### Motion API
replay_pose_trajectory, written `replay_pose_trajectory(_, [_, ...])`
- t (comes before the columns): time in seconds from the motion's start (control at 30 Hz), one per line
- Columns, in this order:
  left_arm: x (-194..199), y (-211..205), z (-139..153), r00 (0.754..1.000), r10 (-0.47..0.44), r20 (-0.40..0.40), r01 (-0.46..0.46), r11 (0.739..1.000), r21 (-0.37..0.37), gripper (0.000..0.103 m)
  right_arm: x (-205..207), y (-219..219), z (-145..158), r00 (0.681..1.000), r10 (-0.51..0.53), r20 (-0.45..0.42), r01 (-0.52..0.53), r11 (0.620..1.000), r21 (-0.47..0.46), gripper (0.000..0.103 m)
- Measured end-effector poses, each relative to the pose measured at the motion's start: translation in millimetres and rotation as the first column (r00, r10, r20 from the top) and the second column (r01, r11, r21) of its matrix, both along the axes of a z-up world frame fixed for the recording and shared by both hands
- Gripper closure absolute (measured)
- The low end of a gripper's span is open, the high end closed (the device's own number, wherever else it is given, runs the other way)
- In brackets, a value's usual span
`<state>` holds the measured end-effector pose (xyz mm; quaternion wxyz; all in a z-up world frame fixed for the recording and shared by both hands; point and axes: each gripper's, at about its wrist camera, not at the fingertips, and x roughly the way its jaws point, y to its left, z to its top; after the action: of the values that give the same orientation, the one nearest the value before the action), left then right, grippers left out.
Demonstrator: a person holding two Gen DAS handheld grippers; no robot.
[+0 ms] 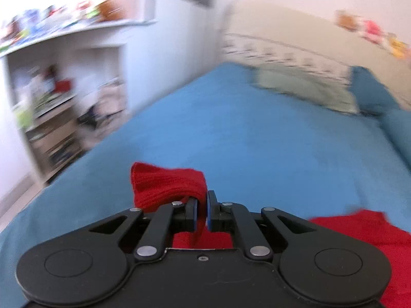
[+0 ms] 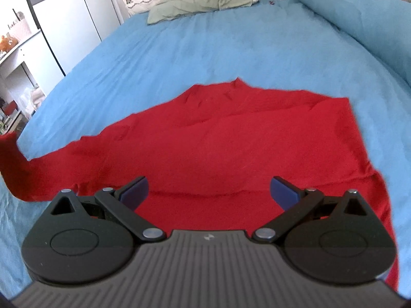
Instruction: Fold small clothes
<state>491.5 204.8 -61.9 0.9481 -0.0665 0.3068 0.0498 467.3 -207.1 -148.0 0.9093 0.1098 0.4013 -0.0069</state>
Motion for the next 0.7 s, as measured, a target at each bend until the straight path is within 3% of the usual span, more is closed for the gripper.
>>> replay_pose_trajectory(0.13, [5.1,-86.6,10.5,0.99,-0.135,0.028,0.136,0.99,-0.038,0.096,0.0,-33.3,8.6,1.0,0.006,0.006,-0.006,1.0,-0.01,0.0])
replay_pose_trajectory(0.3, [9.3,-193.8,-7.2,0.962,-0.273,0.015,0.274,0.958,-0.082,0.096,-5.7,-79.0,13.8,1.0,-0.011,0.012,0.011,1.0,0.006,0.0])
replay_pose_trajectory(0.43, [11.4,-263.4,-41.4,0.945,-0.325,-0.048,0.318,0.942,-0.11,0.096,-12.5,-119.5,12.7,0.999,-0.051,0.011,0.051,0.997,0.053,0.0])
replay_pose_trajectory(0.57, [8.4,-316.6,-84.8,0.929,-0.348,-0.125,0.341,0.937,-0.075,0.097,-15.5,-156.4,5.9,0.996,-0.095,-0.002,0.095,0.992,0.079,0.0])
replay_pose_trajectory(0.7, [3.0,-342.0,-122.8,0.913,-0.36,-0.193,0.363,0.932,-0.023,0.096,-14.6,-177.7,-4.2,0.995,-0.098,-0.016,0.099,0.989,0.108,0.0])
